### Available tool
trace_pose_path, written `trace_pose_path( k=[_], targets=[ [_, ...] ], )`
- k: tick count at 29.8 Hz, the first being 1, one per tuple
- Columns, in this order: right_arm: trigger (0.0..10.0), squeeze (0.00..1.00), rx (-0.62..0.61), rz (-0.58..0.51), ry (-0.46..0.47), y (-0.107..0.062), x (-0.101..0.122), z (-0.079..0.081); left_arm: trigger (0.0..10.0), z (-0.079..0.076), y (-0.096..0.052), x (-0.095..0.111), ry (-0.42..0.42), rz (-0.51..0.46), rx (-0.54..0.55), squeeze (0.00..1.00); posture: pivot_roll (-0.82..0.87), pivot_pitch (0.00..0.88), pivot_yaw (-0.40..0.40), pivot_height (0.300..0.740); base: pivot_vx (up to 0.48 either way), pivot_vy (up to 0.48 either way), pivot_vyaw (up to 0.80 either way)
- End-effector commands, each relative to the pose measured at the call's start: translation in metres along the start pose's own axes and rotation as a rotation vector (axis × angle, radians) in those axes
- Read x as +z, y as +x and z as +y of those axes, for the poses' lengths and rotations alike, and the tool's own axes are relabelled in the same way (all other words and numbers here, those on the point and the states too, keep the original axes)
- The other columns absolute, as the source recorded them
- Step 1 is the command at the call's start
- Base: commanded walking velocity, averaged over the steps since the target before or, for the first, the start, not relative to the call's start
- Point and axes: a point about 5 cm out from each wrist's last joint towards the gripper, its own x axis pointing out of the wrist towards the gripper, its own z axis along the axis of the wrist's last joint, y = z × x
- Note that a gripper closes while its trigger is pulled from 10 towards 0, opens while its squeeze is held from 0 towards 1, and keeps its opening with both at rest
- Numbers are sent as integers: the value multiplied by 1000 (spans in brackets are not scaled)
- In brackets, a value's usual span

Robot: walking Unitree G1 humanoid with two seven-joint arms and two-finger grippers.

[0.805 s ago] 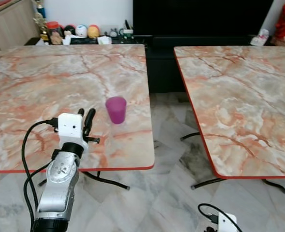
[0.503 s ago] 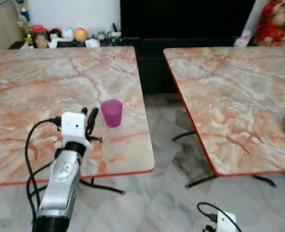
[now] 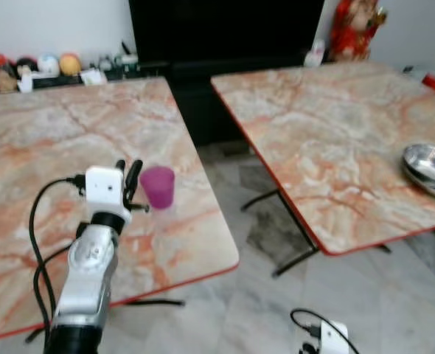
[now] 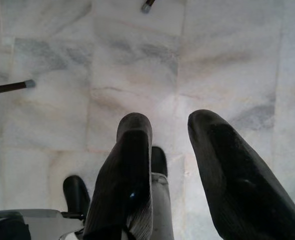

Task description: Setting the table

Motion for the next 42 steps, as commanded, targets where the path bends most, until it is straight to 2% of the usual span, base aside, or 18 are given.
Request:
trace_pose_path(
  k=[1, 7, 9, 14, 15, 16, 17, 20, 21, 24, 29, 31, 34, 35, 36, 40, 42],
  targets=[
    [10000, 0, -13, -4, -7, 0, 0, -6, 10000, -5, 1, 4, 2, -15, -16, 0, 121, 0, 7, 740, 0, 0, 0],
    [10000, 0, -9, -6, -13, 0, 1, -6, 10000, -6, 2, 3, 9, 1, -23, 0, 119, 0, 10, 740, 0, 0, 0],
    [10000, 0, -6, -7, -13, 0, 1, -6, 10000, -5, 4, 1, -33, 27, 5, 0, 119, 0, 12, 740, 0, 0, 0],
    [10000, 0, -2, -5, -20, 0, 1, -5, 10000, -10, 13, -2, -69, 90, 11, 0, 121, 0, 13, 740, 0, 0, 0],
    [10000, 0, -1, -5, -22, 0, 0, -5, 10000, -11, 17, -3, -90, 112, 12, 255, 121, 0, 12, 740, 0, 0, 0],
    [10000, 0, 0, -5, -23, 0, 0, -5, 10000, -12, 18, -3, -101, 120, 13, 255, 121, 0, 12, 740, 0, 0, 0],
    [10000, 0, 0, -4, -24, 0, 0, -5, 10000, -13, 21, -1, -117, 118, 10, 1000, 121, 0, 12, 740, 0, 0, 0],
    [10000, 0, 2, -4, -26, 0, 1, -5, 10000, -13, 32, 3, -110, 126, 40, 1000, 122, 0, 11, 740, 0, 0, 0],
    [10000, 0, 3, -4, -28, 0, 1, -5, 10000, -11, 39, 5, -135, 138, 71, 1000, 120, 0, 12, 740, 0, 0, 0],
    [10000, 0, 4, -3, -31, 0, 1, -5, 10000, -10, 43, 5, -106, 168, 85, 1000, 118, 0, 11, 740, 0, 0, 0],
    [10000, 0, 9, 0, -50, 0, 1, -5, 10000, -4, 44, -2, -75, 238, 117, 1000, 116, 0, 11, 740, 0, 0, 0],
    [10000, 0, 10, 3, -55, 0, 0, -6, 10000, 1, 40, -10, -97, 329, 139, 1000, 121, 0, 8, 740, 0, 0, 0],
    [10000, 0, 11, 5, -57, 0, 0, -6, 10000, 2, 39, -10, -107, 355, 135, 1000, 122, 0, 7, 740, 0, 0, 0],
    [10000, 0, 11, 5, -59, 0, 0, -6, 10000, 2, 39, -9, -107, 351, 136, 396, 120, 0, 7, 740, 0, 0, 0],
    [10000, 0, 12, 5, -60, 0, 0, -6, 10000, 3, 39, -7, -113, 347, 141, 0, 120, 0, 7, 740, 0, 0, 0],
    [10000, 0, 13, 5, -63, 0, 0, -6, 10000, 5, 41, -3, -147, 336, 167, 0, 118, 0, 7, 740, 0, 0, 0],
    [10000, 0, 13, 5, -64, 0, -1, -6, 10000, 8, 43, 0, -214, 340, 209, 0, 115, 0, 8, 740, 0, 0, 0]
  ],
)
